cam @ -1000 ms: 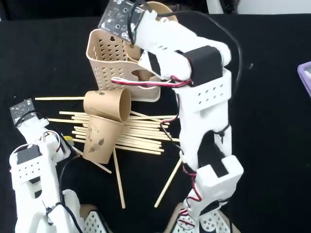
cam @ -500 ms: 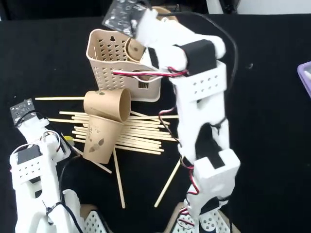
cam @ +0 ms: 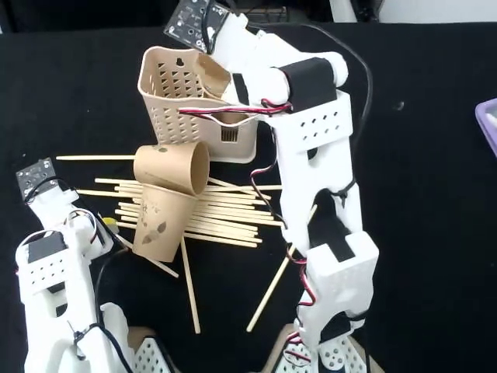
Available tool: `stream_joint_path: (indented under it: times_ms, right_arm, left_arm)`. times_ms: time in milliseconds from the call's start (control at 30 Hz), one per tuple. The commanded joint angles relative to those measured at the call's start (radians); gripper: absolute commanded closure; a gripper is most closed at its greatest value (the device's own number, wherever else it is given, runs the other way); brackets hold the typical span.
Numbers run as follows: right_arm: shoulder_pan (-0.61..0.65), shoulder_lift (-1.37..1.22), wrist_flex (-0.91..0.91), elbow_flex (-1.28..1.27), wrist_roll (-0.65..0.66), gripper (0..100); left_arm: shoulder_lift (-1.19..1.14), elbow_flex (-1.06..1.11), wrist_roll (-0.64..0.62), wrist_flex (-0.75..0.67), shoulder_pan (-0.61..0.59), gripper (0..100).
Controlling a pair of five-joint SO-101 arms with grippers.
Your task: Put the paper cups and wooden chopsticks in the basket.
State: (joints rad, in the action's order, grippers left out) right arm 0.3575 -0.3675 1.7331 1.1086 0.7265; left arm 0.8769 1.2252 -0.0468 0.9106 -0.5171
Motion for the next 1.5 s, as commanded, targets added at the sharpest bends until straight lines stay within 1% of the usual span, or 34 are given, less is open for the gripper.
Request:
stream_joint_path:
  times_ms: [0, 100, 300, 400, 467, 533, 700, 767, 1067, 1167, 1267, 1467]
  right_arm:
    - [0.018, 0.101, 0.011, 0.025, -0.012, 72.1]
    - [0.038, 0.133, 0.012, 0.024, -0.017, 75.2]
    - [0.051, 0.266, 0.032, 0.005, -0.204, 92.0]
    - [0.051, 0.344, 0.031, -0.033, -0.245, 96.2]
    - [0.051, 0.367, 0.018, -0.088, -0.245, 96.2]
    - [0.044, 0.358, -0.032, -0.160, -0.252, 96.2]
    - [0.021, 0.280, -0.287, -0.398, -0.252, 96.6]
    - [0.018, 0.259, -0.362, -0.478, -0.252, 96.6]
    - [0.005, 0.243, -0.506, -0.765, -0.252, 96.6]
    - [-0.020, 0.245, -0.546, -0.773, -0.252, 96.6]
    - [-0.049, 0.275, -0.545, -0.702, -0.258, 96.6]
    - [-0.060, 0.429, -0.451, -0.516, -0.388, 96.2]
  left_arm:
    - [0.008, -0.004, -0.002, -0.014, -0.012, 73]
    - [0.008, -0.004, -0.002, -0.014, -0.012, 73]
    - [0.008, -0.002, -0.002, -0.014, -0.012, 73]
    - [0.008, -0.002, -0.002, -0.014, -0.012, 73]
    - [0.008, -0.004, -0.002, -0.014, -0.012, 73]
    - [0.008, -0.005, -0.002, -0.014, -0.010, 73]
    - [0.008, -0.002, -0.002, -0.014, -0.010, 73]
    - [0.008, -0.002, -0.002, -0.014, -0.012, 73]
    - [0.008, -0.002, -0.002, -0.014, -0.012, 73]
    - [0.008, -0.002, -0.002, -0.014, -0.012, 73]
    - [0.008, -0.002, -0.002, -0.014, -0.012, 73]
    - [0.008, -0.002, -0.002, -0.014, -0.012, 73]
